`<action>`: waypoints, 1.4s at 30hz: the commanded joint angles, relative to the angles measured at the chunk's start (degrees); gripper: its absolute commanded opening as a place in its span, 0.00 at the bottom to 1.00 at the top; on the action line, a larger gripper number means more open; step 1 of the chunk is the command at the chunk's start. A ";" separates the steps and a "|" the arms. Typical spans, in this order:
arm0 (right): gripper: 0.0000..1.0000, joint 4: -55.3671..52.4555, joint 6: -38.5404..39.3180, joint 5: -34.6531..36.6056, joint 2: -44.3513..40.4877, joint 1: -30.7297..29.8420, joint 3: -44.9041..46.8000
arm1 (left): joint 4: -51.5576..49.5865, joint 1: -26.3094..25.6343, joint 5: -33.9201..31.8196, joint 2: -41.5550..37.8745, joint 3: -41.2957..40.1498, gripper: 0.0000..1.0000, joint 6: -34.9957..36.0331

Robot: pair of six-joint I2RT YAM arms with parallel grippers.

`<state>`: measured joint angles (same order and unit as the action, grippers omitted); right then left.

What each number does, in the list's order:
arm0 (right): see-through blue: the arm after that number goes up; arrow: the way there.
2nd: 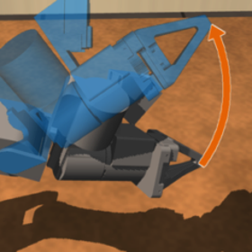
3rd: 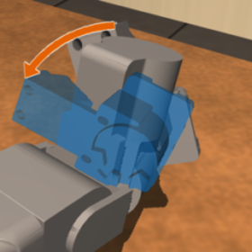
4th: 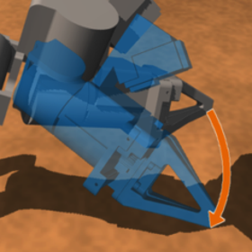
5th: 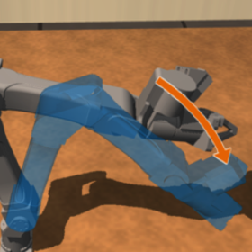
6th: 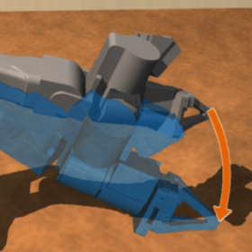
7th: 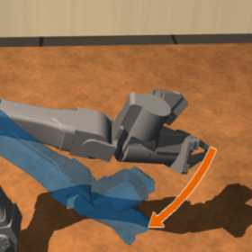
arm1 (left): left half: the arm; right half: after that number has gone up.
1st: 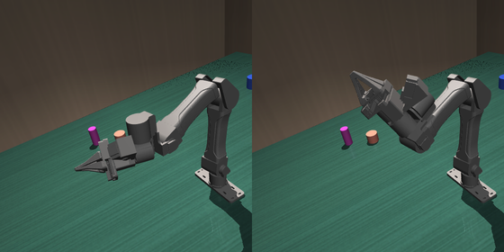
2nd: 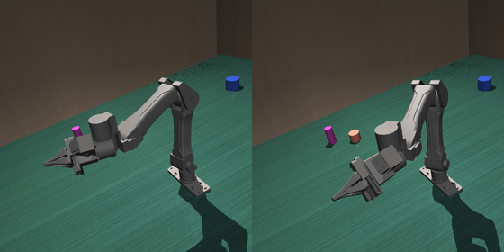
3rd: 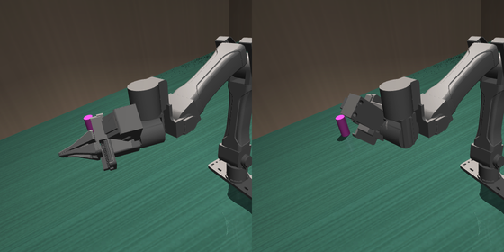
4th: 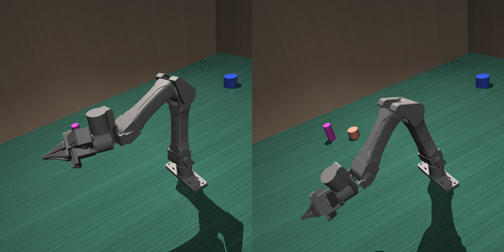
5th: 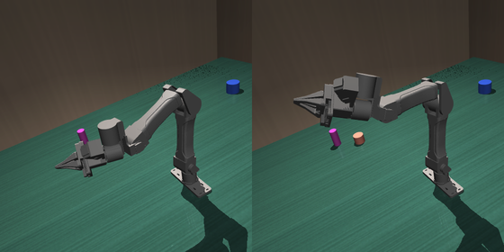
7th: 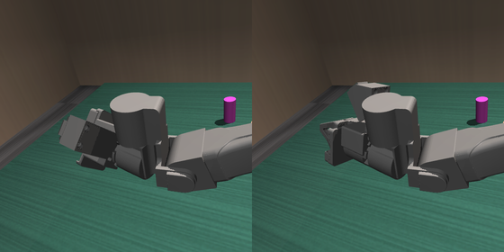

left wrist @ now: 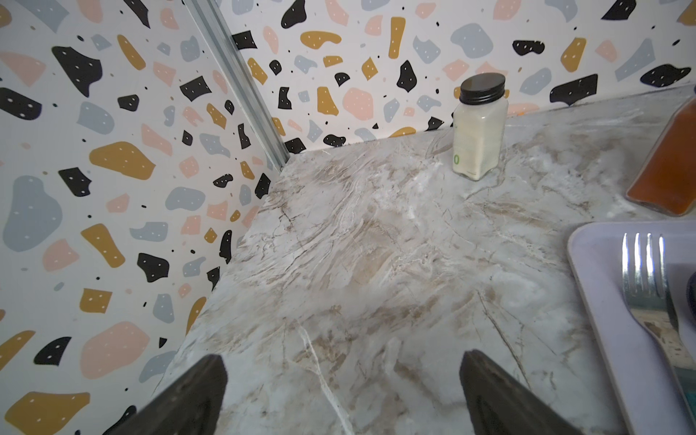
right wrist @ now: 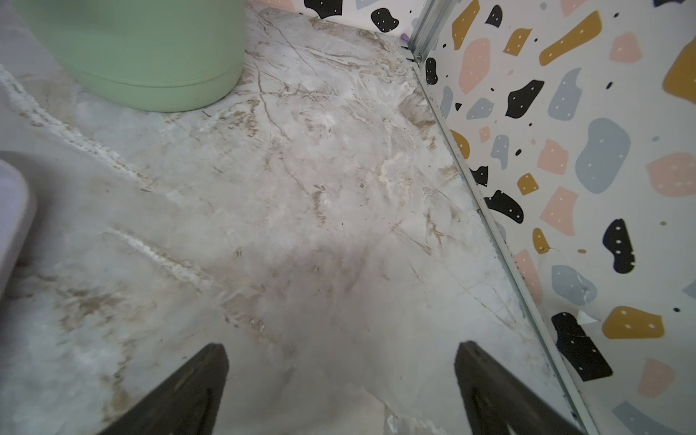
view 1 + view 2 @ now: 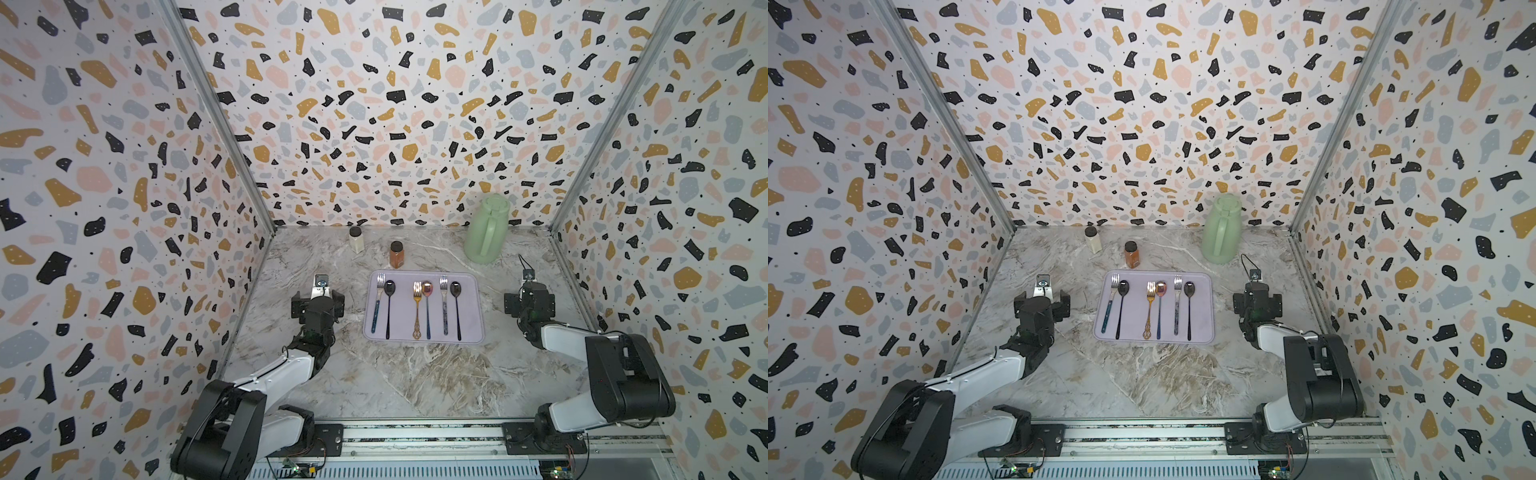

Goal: Set the spoon and fork side by side
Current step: Reset both arms

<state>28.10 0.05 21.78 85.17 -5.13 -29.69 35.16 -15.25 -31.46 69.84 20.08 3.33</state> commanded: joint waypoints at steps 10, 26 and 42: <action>1.00 6.17 -0.37 -2.00 0.88 0.11 0.67 | 19.54 2.93 7.10 9.85 -6.14 1.00 -1.72; 1.00 21.43 -1.48 -5.15 0.73 1.41 9.79 | 14.99 3.56 6.64 11.15 -3.30 1.00 -2.18; 1.00 24.04 -0.21 -6.42 1.51 1.43 10.24 | 14.77 3.56 6.68 11.24 -3.20 1.00 -2.19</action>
<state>51.05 -0.05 15.77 87.35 -3.84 -18.65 48.88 -11.99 -25.30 81.45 15.64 1.69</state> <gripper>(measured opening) 0.999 0.997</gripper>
